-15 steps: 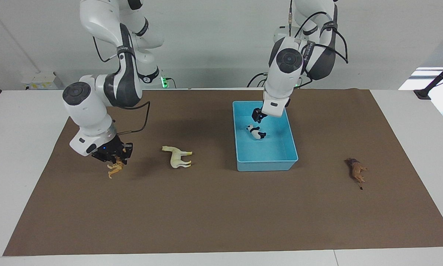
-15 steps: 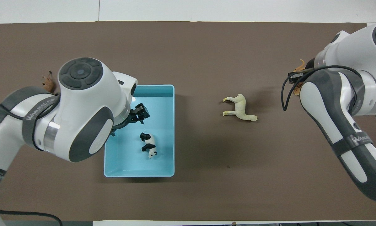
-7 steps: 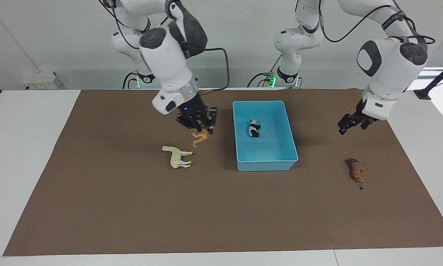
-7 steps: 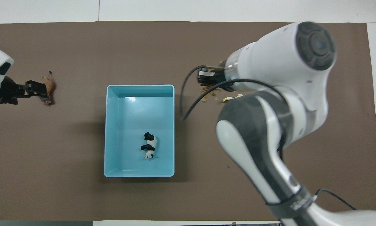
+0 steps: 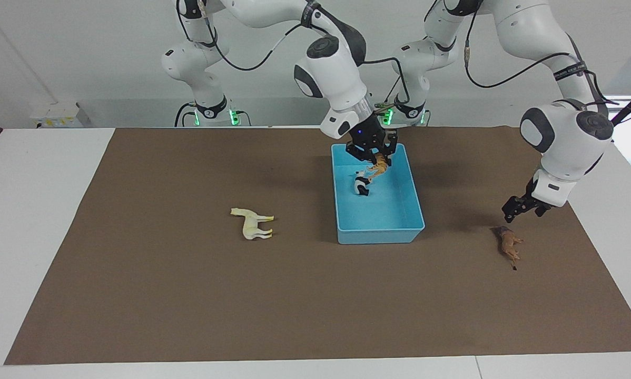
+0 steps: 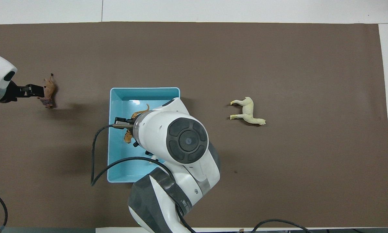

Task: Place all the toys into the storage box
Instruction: 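Release the tiger in the box while the left gripper grasps the brown horse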

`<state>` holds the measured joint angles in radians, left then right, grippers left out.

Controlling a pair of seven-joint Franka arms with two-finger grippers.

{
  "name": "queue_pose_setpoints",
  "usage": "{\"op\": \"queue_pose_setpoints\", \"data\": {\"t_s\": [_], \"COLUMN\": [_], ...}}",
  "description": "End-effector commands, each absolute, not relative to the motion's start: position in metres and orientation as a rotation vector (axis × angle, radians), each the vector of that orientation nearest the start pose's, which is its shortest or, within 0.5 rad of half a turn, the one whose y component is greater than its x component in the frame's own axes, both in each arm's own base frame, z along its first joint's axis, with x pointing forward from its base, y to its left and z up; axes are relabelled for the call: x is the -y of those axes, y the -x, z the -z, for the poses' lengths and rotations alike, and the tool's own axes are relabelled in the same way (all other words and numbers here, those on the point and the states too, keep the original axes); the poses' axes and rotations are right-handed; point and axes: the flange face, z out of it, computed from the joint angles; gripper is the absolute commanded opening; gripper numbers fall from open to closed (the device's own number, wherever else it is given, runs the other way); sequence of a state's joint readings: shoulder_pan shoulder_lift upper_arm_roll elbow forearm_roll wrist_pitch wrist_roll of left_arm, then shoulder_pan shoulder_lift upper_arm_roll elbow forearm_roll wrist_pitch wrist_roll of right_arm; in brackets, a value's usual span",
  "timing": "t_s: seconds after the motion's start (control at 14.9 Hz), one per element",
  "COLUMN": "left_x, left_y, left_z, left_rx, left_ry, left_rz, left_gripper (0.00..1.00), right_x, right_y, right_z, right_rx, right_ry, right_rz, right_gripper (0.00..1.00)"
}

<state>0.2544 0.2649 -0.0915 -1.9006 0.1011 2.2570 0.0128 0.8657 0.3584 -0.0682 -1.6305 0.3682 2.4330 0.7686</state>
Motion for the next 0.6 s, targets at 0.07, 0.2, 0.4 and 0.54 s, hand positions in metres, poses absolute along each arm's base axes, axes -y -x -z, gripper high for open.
{"op": "queue_pose_setpoints", "data": {"t_s": [0.07, 0.2, 0.4, 0.54], "left_x": [-0.106, -0.105, -0.106, -0.104], "left_y": [-0.616, -0.614, -0.61, -0.603], "left_z": [-0.34, -0.333, -0.323, -0.309], "left_rx": [0.308, 0.39, 0.379, 0.379], "left_ry": [3.075, 3.07, 3.072, 3.074], "left_rz": [0.156, 0.144, 0.176, 0.193], "left_gripper": [1.0, 1.0, 1.0, 1.0], "right_x": [-0.526, -0.525, -0.508, -0.465], "right_y": [-0.468, -0.471, -0.492, -0.516], "right_z": [-0.428, -0.433, -0.461, -0.476], "right_rx": [-0.441, -0.468, -0.481, -0.466], "right_ry": [2.603, 2.618, 2.669, 2.806], "right_rz": [0.094, 0.064, 0.039, 0.091], "right_gripper": [1.0, 1.0, 1.0, 1.0]}}
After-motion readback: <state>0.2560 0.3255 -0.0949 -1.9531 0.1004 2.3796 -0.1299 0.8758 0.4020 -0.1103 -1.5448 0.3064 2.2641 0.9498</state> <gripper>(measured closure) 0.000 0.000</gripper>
